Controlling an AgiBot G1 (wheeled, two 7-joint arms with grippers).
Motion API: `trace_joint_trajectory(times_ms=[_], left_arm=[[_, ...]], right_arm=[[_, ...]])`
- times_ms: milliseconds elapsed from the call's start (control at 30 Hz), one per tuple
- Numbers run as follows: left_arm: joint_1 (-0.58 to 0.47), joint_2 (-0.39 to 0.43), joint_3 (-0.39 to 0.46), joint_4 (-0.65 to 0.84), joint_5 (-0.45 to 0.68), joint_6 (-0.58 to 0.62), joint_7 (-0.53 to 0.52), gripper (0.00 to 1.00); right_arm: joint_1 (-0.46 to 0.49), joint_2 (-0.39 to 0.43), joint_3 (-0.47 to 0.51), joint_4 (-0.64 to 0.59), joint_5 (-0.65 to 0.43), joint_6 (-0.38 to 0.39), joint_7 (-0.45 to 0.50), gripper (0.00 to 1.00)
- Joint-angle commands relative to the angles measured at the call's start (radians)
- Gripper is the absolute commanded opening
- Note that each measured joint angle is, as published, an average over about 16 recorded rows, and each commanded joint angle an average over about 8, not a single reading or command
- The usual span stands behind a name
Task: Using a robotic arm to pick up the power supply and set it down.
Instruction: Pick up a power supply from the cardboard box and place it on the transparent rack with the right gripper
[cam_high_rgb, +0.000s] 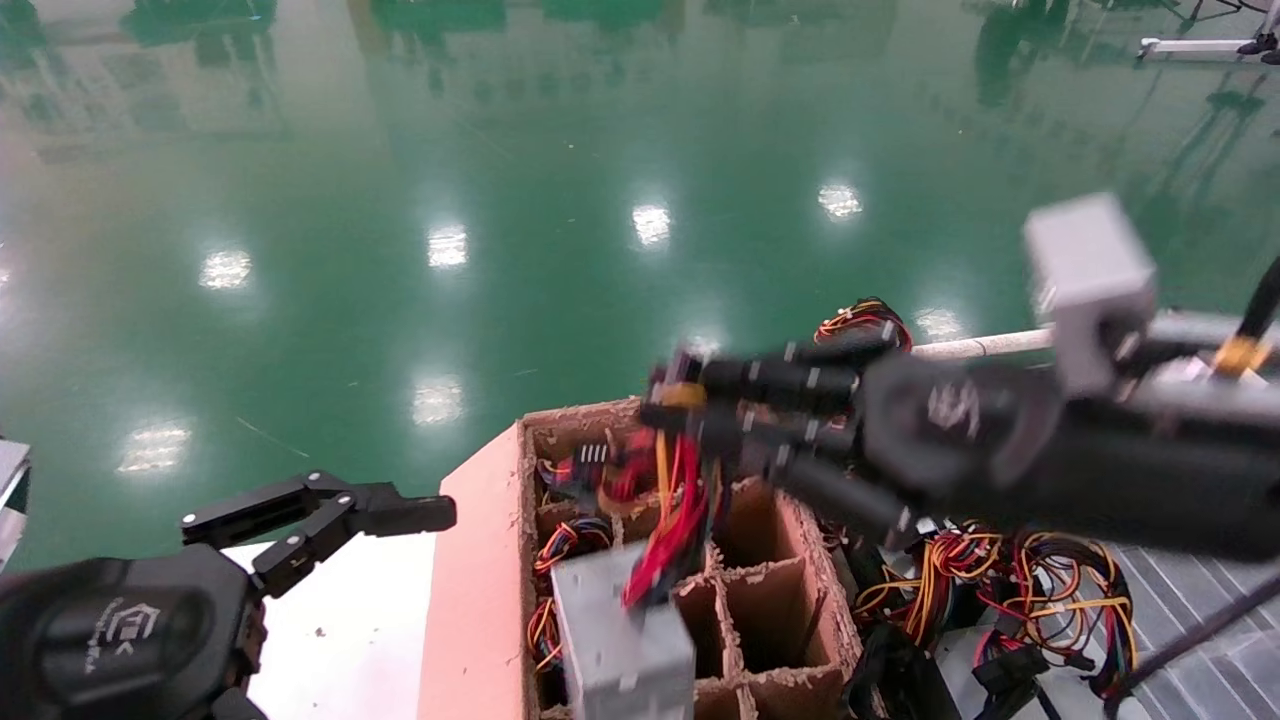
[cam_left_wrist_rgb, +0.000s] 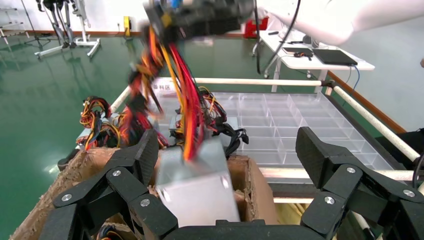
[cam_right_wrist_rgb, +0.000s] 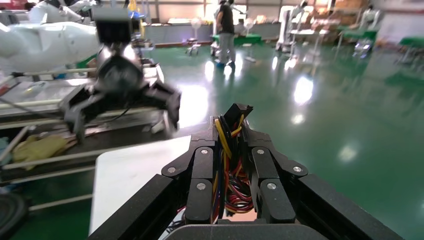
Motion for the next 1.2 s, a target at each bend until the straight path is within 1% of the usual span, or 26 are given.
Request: trace_joint_trajectory(times_ms=[33,167,267,400,567,767,1033,1200], left_arm=[[0.000,0.000,0.000,0.000,0.000,0.000,0.000,1.00],[0.000,0.000,0.000,0.000,0.000,0.000,0.000,1.00],[0.000,0.000,0.000,0.000,0.000,0.000,0.000,1.00],[0.000,0.000,0.000,0.000,0.000,0.000,0.000,1.00],[0.000,0.000,0.000,0.000,0.000,0.000,0.000,1.00],[0.000,0.000,0.000,0.000,0.000,0.000,0.000,1.00],[0.000,0.000,0.000,0.000,0.000,0.000,0.000,1.00],[0.000,0.000,0.000,0.000,0.000,0.000,0.000,1.00]], right_arm=[[0.035,0.000,0.010,-0.017,0.010,-0.007,0.002,0.00],[0.145,-0.006,0.001,-0.106,-0.019,-0.028,-0.019,0.00],[0.234,-0.008,-0.016,-0.191,-0.061,-0.034,-0.052,0.00],[0.346,-0.010,-0.040,-0.332,-0.132,-0.014,-0.115,0.00],[0.455,-0.017,-0.058,-0.507,-0.209,0.070,-0.200,0.00],[0.542,-0.020,-0.070,-0.651,-0.269,0.175,-0.290,0.00],[0.625,-0.030,-0.115,-0.777,-0.367,0.324,-0.403,0.00],[0.649,-0.048,-0.143,-0.834,-0.416,0.398,-0.462,0.00]])
